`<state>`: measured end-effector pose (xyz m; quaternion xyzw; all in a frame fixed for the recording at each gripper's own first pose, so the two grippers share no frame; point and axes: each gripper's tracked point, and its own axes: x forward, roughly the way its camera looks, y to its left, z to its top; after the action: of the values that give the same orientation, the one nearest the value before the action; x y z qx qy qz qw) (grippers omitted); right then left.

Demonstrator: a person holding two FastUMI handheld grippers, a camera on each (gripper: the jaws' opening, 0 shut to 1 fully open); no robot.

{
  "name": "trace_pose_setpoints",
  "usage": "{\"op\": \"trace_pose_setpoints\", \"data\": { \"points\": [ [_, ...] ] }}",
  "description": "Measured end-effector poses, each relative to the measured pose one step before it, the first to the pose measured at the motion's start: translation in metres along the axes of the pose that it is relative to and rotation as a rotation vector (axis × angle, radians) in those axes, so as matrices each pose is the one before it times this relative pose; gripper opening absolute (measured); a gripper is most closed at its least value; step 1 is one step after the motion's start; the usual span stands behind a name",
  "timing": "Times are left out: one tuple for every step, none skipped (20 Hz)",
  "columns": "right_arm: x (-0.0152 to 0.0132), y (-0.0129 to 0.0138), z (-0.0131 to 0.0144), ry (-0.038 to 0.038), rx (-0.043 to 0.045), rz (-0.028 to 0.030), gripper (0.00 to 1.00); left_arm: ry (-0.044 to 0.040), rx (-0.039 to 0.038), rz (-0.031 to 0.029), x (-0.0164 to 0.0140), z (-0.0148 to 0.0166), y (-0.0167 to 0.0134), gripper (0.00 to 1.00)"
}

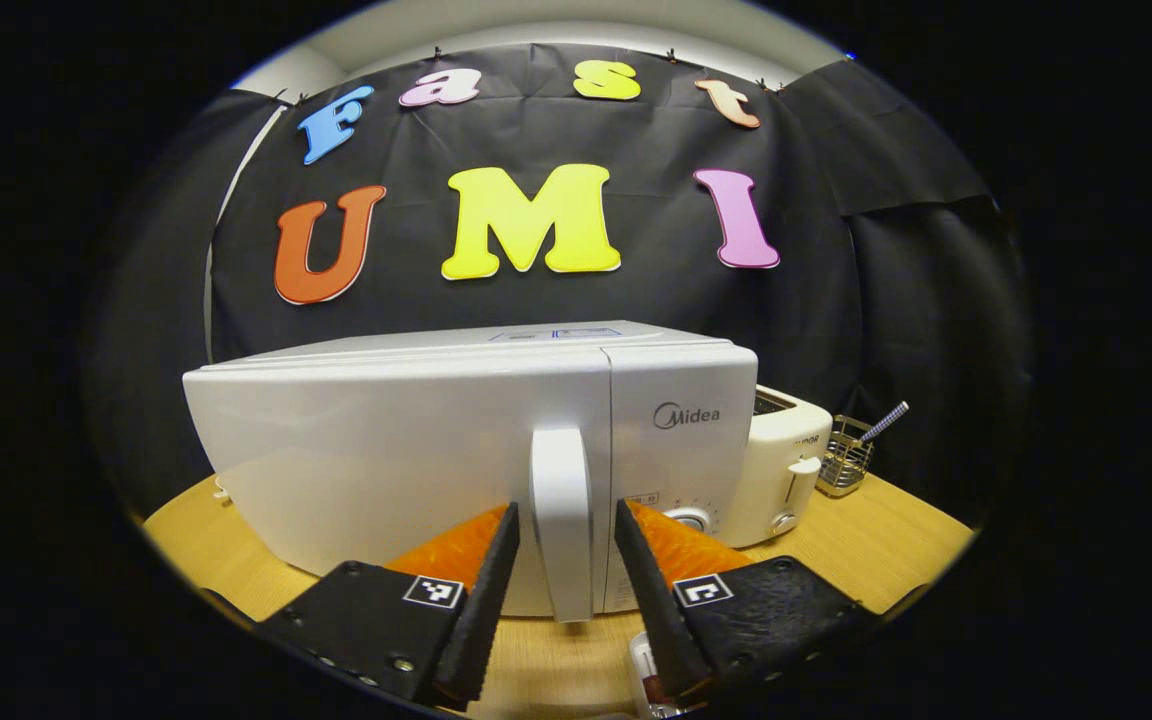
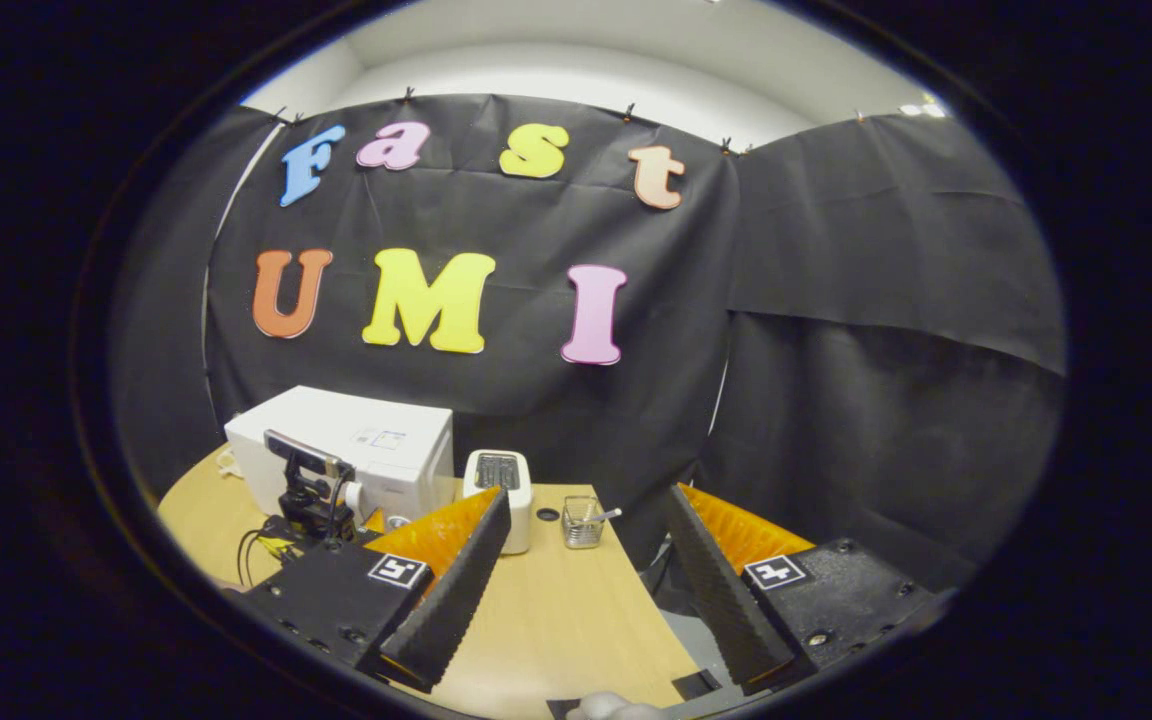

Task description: Open the microwave oven with the left hand, put the food in, and close the microwave oven.

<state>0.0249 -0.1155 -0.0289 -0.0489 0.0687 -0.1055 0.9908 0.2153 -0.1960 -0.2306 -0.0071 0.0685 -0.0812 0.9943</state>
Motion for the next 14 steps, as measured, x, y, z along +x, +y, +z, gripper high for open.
{"op": "trace_pose_setpoints", "data": {
  "points": [
    [0.00014, -0.00085, -0.00090, -0.00093, -0.00422, 0.00058, 1.00, 0.00599, -0.00728, 0.00710, 0.00138, -0.00140, 0.00235, 0.55],
    [0.00037, 0.00010, 0.00076, -0.00226, -0.00228, 0.00259, 1.00, -0.00108, -0.00056, -0.00715, 0.00021, 0.00086, -0.00184, 0.31],
    [0.00040, 0.00092, -0.00140, 0.00301, -0.00161, 0.00287, 1.00, -0.00066, 0.00081, -0.00908, -0.00571, 0.00114, -0.00498, 0.30],
    [-0.00037, -0.00060, -0.00087, 0.00085, -0.00159, 0.00215, 1.00, -0.00075, -0.00019, 0.00256, 0.00334, -0.00088, 0.00177, 0.27],
    [0.00113, 0.00037, -0.00045, 0.00210, -0.00105, 0.00117, 1.00, 0.00098, -0.00663, 0.00026, -0.00191, 0.00019, 0.00117, 0.27],
    [-0.00007, 0.00074, 0.00059, -0.00063, 0.00075, 0.00395, 1.00, 0.00410, -0.00351, 0.00421, 0.00453, -0.00114, 0.00069, 0.23],
    [0.00069, -0.00045, 0.00013, 0.00051, -0.00132, -0.00050, 1.00, 0.00319, -0.00226, -0.00117, -0.00156, -0.00013, 0.00008, 0.10],
    [0.00007, -0.00019, 0.00023, 0.00054, 0.00133, 0.00260, 1.00, 0.00294, 0.00922, -0.00185, -0.00088, -0.00117, 0.00028, 0.18],
    [-0.00047, -0.00005, -0.00094, 0.00132, 0.00122, 0.00025, 1.00, -0.00368, 0.00542, -0.00187, -0.00095, 0.00076, -0.00014, 0.18],
    [0.00007, -0.00050, -0.00112, 0.00311, 0.00020, -0.00015, 1.00, 0.01010, 0.00426, -0.00217, -0.00069, -0.00206, 0.00008, 0.18],
    [-0.00116, 0.00031, -0.00145, 0.00234, 0.00445, 0.00246, 1.00, 0.00172, -0.00054, -0.00031, -0.00038, -0.00013, 0.00029, 0.18],
    [-0.00067, 0.00057, -0.00002, 0.00148, 0.00274, 0.00096, 1.00, 0.00035, 0.00043, -0.00026, 0.00058, 0.00092, -0.00022, 0.19],
    [-0.00021, 0.00099, 0.00063, 0.00004, -0.00208, 0.00157, 1.00, 0.00468, -0.00263, -0.00394, -0.00049, -0.00103, 0.00038, 0.18],
    [-0.00187, -0.00024, 0.00080, -0.00251, -0.00476, 0.00039, 1.00, 0.00155, -0.00312, -0.00231, -0.00043, -0.00019, -0.00008, 0.18]
  ]
}}
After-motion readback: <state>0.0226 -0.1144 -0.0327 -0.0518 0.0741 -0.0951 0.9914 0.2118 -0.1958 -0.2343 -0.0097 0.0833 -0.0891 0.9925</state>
